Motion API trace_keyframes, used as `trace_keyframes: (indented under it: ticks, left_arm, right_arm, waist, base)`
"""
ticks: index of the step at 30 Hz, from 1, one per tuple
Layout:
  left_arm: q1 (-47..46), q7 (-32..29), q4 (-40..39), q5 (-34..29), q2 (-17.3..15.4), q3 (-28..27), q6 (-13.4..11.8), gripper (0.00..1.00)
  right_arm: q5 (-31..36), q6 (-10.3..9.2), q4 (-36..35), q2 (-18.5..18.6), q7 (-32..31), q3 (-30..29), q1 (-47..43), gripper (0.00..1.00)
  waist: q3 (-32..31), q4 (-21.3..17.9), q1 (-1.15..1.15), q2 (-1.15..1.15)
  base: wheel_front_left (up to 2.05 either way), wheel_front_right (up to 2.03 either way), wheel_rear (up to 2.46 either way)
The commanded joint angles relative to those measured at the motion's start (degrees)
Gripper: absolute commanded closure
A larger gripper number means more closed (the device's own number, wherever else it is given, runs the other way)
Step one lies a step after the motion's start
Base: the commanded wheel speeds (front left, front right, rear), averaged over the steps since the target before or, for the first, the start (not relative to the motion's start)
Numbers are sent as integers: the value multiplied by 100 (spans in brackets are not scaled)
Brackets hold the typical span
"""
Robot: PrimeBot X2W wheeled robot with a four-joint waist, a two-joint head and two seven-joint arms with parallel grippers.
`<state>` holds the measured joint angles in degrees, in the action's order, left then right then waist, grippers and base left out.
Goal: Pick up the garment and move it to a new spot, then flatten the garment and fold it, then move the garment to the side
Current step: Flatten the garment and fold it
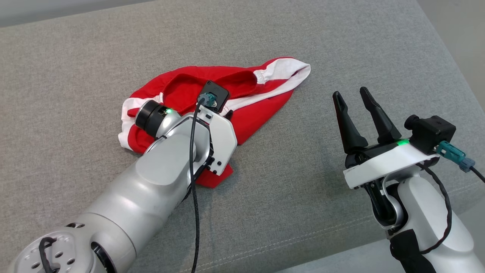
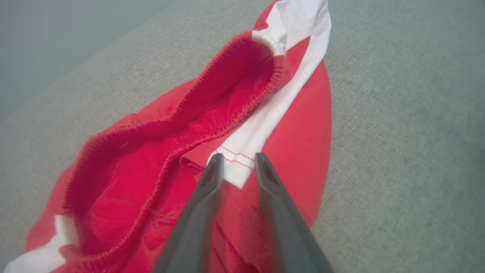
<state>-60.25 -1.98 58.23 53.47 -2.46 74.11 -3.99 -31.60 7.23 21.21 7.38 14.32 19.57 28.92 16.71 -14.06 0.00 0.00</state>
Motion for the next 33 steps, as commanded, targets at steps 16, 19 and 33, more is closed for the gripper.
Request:
trace_keyframes:
  ticks: [16,19,33]
  left_arm:
    - [-197,-256,131,-132,-42,-78,92,100]
    - [-205,-244,105,-153,-42,-77,102,100]
    - [-1265,1420,-44,60,-115,-705,-126,100]
  right_arm:
    - [-101,25,-100,14,68,145,148,0]
    - [-107,25,-97,16,68,144,160,0]
    - [-132,25,-18,86,68,-55,72,0]
  waist:
    - [57,-34,0,0]
    - [48,-13,0,0]
    - [-279,440,0,0]
  base:
    - [0,0,0]
    - [0,0,0]
    - [0,0,0]
